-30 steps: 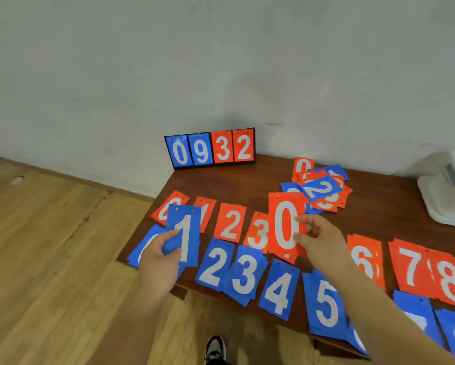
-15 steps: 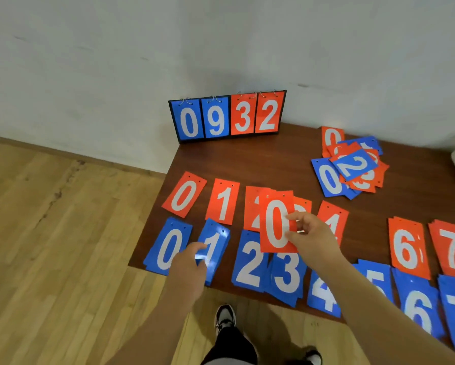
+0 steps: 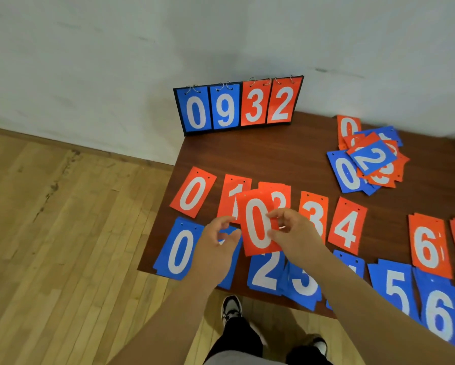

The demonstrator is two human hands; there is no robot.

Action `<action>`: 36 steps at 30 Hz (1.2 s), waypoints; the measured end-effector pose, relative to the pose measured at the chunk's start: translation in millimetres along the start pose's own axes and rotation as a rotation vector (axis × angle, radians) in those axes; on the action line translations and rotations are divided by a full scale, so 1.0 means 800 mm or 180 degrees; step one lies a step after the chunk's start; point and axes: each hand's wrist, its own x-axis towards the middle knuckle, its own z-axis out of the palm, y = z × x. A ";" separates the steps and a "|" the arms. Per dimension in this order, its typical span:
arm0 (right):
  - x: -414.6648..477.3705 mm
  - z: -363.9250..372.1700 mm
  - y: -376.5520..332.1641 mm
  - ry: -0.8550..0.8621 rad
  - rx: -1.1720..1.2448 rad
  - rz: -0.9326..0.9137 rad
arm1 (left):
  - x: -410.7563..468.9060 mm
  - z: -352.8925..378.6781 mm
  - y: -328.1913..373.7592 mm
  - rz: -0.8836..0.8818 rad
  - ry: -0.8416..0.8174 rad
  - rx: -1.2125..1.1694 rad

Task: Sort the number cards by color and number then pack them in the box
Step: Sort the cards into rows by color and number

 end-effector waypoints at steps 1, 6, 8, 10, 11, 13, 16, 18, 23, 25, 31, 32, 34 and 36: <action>0.002 0.005 -0.005 -0.0036 -0.0010 -0.0065 | 0.003 0.000 0.009 0.0041 -0.0059 -0.0069; 0.015 0.021 -0.024 -0.0130 -0.0069 -0.0224 | 0.022 -0.012 0.030 0.0054 0.0149 0.0021; 0.023 0.020 -0.025 -0.0098 -0.0054 -0.0219 | 0.044 -0.029 0.029 0.0095 0.0324 0.0210; 0.031 0.013 -0.020 -0.0006 -0.0117 -0.0137 | 0.075 -0.055 0.028 0.0134 0.0498 0.0533; 0.035 0.009 -0.016 0.0052 -0.0184 -0.0083 | 0.093 -0.068 0.025 0.0136 0.0575 0.0699; 0.045 -0.001 -0.005 0.0178 -0.0325 0.0020 | 0.127 -0.088 0.017 0.0105 0.0644 0.0998; 0.057 -0.019 0.013 0.0319 -0.0527 0.0157 | 0.166 -0.098 0.003 -0.0018 0.0609 0.1505; 0.064 -0.032 0.026 0.0415 -0.0629 0.0242 | 0.179 -0.095 -0.007 -0.0080 0.0571 0.2149; 0.073 -0.063 0.053 0.0731 -0.0732 0.0491 | 0.179 -0.070 0.005 0.0110 0.0856 0.2921; 0.073 -0.080 0.062 0.0808 -0.0819 0.0495 | 0.174 -0.048 0.023 0.0264 0.0806 0.2793; 0.072 -0.167 0.097 0.1051 -0.0882 0.0709 | 0.163 0.050 0.087 0.0729 0.0214 0.2685; 0.072 -0.184 0.107 0.1091 -0.0852 0.0742 | 0.163 0.069 0.097 0.0728 0.0122 0.2678; 0.072 -0.221 0.127 0.1197 -0.0804 0.0754 | 0.165 0.109 0.119 0.0693 -0.0029 0.2640; 0.078 -0.257 0.150 0.1342 -0.0820 0.0729 | 0.171 0.151 0.140 0.0633 -0.0106 0.2611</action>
